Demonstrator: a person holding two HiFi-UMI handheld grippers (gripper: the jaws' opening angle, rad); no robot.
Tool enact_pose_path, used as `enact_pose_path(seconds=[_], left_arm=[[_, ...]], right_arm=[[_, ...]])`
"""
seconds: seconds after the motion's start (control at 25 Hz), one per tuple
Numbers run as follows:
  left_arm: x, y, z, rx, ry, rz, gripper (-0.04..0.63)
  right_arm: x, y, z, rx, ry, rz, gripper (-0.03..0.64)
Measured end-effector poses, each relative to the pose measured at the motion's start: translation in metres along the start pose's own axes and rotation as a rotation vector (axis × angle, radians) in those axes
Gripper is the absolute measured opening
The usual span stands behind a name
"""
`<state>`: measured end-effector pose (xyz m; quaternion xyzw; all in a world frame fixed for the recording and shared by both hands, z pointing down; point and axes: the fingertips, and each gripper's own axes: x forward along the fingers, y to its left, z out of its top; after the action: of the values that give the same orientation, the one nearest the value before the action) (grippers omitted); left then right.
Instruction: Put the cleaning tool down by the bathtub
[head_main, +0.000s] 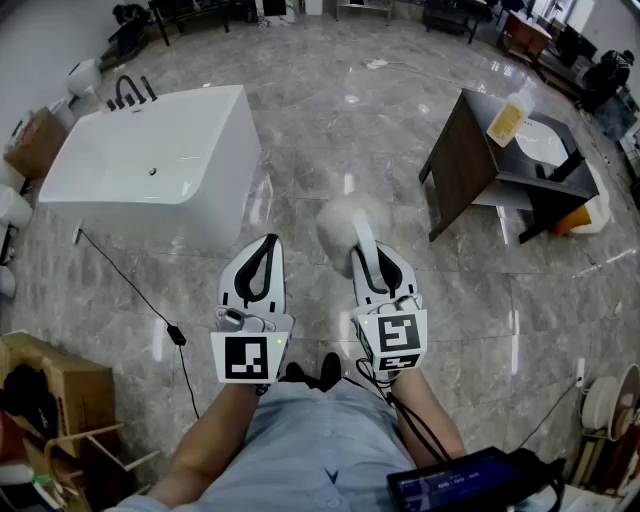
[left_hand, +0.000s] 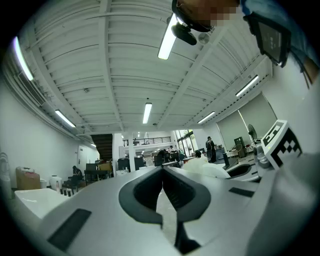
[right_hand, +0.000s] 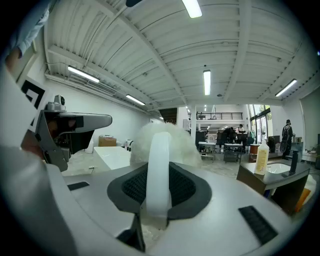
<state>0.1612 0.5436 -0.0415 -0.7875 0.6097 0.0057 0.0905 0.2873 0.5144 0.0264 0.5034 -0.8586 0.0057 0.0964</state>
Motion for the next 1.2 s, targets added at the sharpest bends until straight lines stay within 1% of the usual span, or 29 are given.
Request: enact_pose_path(seconds=[0.28, 0.4, 0.6, 0.8, 0.88, 1.0, 1.2], left_arm=[[0.002, 0.002, -0.003, 0.009, 0.001, 0.003, 0.017], [0.005, 0.000, -0.009, 0.001, 0.011, 0.010, 0.017], [0.011, -0.002, -0.017, 0.013, 0.020, 0.015, 0.017], [0.022, 0.003, -0.029, -0.013, 0.035, 0.031, 0.017], [0.028, 0.009, -0.039, -0.021, 0.050, 0.039, 0.017], [0.044, 0.024, -0.056, -0.010, 0.070, 0.048, 0.017], [0.089, 0.060, -0.077, 0.004, 0.068, 0.058, 0.017]], right_arm=[[0.004, 0.005, -0.006, 0.017, 0.006, 0.026, 0.097], [0.007, 0.000, -0.008, 0.017, 0.005, 0.026, 0.097], [0.014, -0.006, -0.015, 0.037, 0.018, 0.029, 0.097], [0.031, -0.010, -0.029, 0.032, 0.046, 0.029, 0.097], [0.041, -0.011, -0.032, 0.030, 0.058, 0.031, 0.098], [0.065, -0.016, -0.035, 0.028, 0.070, 0.034, 0.098], [0.121, -0.021, -0.036, 0.055, 0.085, 0.041, 0.098]])
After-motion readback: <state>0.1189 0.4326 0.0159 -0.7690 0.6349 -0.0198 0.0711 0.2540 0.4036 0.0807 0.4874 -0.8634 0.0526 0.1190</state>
